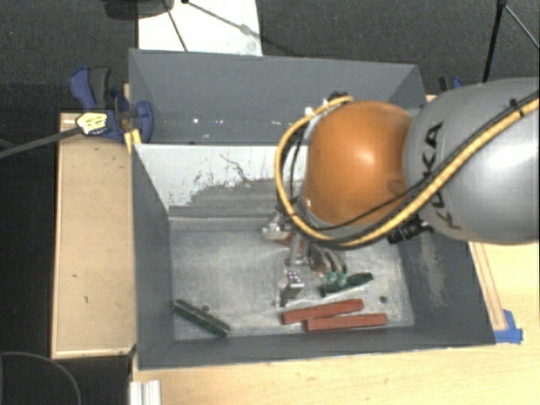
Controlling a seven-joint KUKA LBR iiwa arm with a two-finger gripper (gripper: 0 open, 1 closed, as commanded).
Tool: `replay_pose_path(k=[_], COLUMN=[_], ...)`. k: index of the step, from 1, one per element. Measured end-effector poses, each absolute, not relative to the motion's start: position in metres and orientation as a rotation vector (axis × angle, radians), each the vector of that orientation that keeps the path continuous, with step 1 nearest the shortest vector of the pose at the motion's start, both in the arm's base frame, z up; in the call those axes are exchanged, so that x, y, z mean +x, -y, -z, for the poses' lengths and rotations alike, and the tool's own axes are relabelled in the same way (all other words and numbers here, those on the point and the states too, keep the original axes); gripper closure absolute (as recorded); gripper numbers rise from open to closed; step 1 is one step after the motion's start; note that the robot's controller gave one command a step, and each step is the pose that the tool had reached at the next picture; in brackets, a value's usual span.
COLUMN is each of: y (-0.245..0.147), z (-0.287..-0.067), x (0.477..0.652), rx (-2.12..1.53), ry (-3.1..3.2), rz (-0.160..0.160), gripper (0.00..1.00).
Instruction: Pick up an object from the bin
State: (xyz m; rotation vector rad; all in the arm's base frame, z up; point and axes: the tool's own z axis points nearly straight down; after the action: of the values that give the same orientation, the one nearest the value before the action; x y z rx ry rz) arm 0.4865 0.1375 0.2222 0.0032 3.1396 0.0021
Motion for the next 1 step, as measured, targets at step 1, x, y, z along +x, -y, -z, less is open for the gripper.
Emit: replay_pose_path(k=[1], y=[-0.1107], z=[-0.1588], x=[0.4848], rx=[0.010], ry=[-3.135], rz=[-0.004], gripper=[0.00])
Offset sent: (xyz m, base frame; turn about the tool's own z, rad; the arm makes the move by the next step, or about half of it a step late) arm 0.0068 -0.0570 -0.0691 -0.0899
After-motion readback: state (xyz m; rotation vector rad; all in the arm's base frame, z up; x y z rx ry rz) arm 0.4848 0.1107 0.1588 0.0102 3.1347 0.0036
